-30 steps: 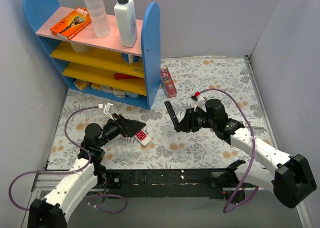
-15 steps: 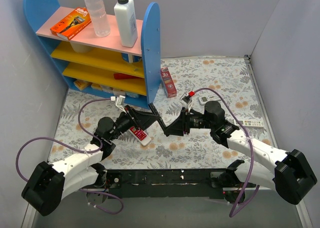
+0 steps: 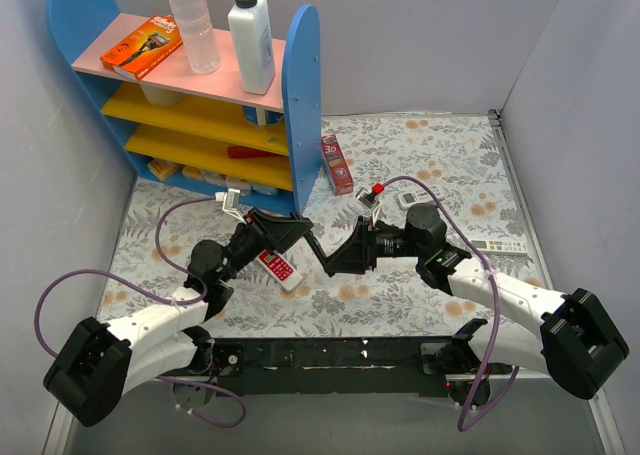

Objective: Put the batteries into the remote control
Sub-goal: Turn over the remote control.

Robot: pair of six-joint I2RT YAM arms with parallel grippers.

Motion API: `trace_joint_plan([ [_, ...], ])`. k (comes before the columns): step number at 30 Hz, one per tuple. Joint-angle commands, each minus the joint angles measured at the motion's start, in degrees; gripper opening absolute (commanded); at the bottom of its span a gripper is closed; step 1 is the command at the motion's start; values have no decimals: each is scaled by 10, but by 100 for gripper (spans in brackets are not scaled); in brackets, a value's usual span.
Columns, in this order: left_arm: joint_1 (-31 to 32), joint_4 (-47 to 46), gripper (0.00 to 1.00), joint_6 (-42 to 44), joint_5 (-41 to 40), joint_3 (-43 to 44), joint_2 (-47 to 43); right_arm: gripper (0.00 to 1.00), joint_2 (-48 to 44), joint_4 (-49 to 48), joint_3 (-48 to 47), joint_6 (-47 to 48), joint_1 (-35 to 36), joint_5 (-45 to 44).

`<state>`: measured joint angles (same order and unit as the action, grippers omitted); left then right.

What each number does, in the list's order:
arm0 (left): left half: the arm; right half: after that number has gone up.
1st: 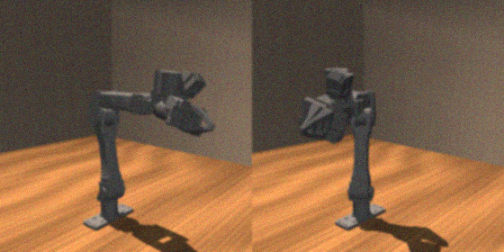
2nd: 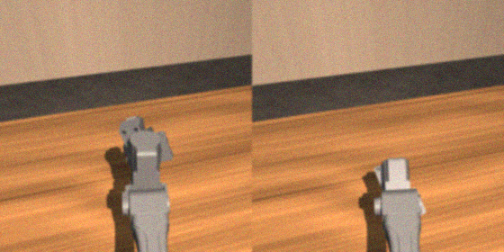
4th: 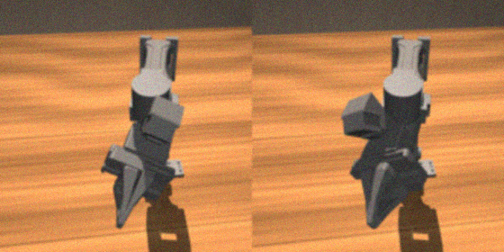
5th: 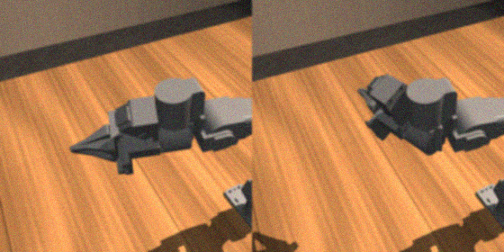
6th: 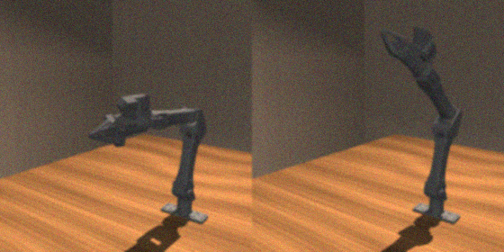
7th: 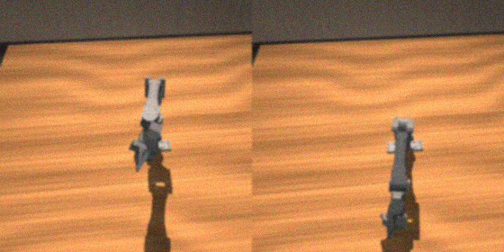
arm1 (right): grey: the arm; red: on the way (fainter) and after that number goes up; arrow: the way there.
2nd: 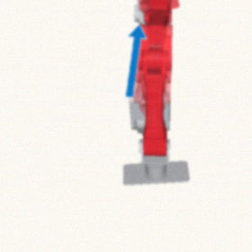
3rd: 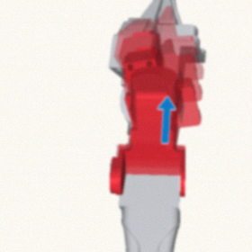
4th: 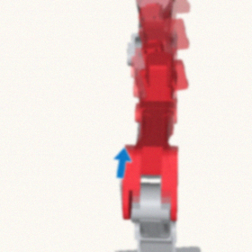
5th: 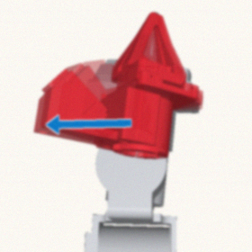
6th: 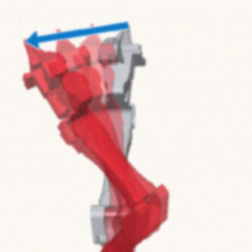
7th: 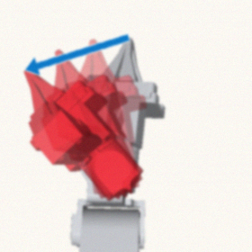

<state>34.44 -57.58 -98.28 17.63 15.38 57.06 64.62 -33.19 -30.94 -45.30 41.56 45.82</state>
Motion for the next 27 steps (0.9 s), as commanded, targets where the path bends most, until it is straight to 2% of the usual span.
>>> trace_joint_plan([
  [1,4,35,31,-11,-34,12,-25,10,-2,-34,-3,1,6,10],
  [2,4,47,26,-12,-39,14,-30,15,-3,-15,-5,12,6,2],
  [3,5,77,16,-13,-46,16,-36,21,-5,-6,-8,18,6,-4],
  [4,4,98,12,-12,-54,25,-48,38,-9,7,-11,23,6,-11],
  [7,6,200,0,-19,-95,41,-69,67,-22,73,-30,63,9,-52],
  [10,5,331,0,-28,-137,82,-81,81,-32,140,-56,113,19,-114],
  [12,5,433,0,-25,-156,127,-74,84,-33,174,-71,155,34,-165],
  [15,6,505,0,-28,-169,164,-68,87,-31,220,-104,191,69,-258],
  [17,6,528,0,-27,-188,178,-66,88,-27,247,-122,218,88,-337],
  [20,6,572,0,-26,-199,200,-59,87,-20,255,-135,243,119,-411],
  [27,6,590,0,-30,-196,209,-53,75,22,262,-158,267,157,-438],
])
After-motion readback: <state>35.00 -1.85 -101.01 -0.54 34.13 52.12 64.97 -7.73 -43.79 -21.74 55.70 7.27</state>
